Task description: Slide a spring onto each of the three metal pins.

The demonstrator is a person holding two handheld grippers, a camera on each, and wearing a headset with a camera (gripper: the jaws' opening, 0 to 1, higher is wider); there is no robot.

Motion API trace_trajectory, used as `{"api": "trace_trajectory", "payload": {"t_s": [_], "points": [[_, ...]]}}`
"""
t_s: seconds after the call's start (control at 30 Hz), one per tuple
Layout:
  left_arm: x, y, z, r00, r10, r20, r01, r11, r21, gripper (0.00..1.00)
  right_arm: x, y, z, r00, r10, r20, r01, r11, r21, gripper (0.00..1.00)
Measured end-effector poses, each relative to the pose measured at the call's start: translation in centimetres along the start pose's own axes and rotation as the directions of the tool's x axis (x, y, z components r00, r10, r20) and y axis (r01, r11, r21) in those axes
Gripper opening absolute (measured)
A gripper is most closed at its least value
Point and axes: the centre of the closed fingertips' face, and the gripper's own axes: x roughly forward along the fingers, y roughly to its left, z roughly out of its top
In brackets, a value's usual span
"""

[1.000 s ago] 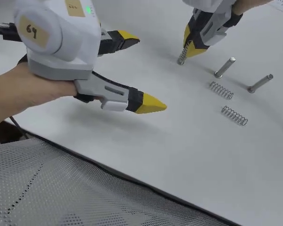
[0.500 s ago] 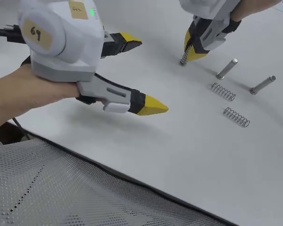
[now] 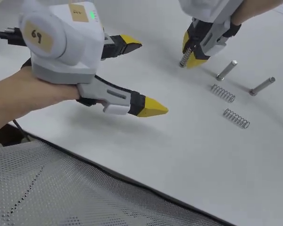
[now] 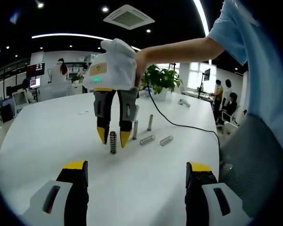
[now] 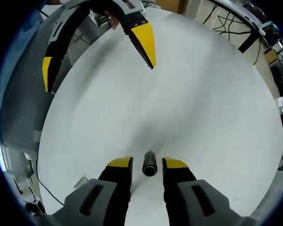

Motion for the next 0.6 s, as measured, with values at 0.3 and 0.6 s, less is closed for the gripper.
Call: {"api": "trace_trajectory", "payload": {"t_s": [0.3,0.6], "points": [[0.04,0.07,0.07,1.0000,0.000,0.006,0.000,1.000,-0.002,0.82,0.17,-0.07,0.31,0.9965,-0.048,0.069,0.045,0.998,0.048,0.68],[0.14,-0.11,0.07,1.0000,-0.004,0.006,0.004,1.000,-0.002,0.83,0.18,-0.18,0.55,0.9900,-0.081,0.115,0.072,0.994,0.083,0.82]]}}
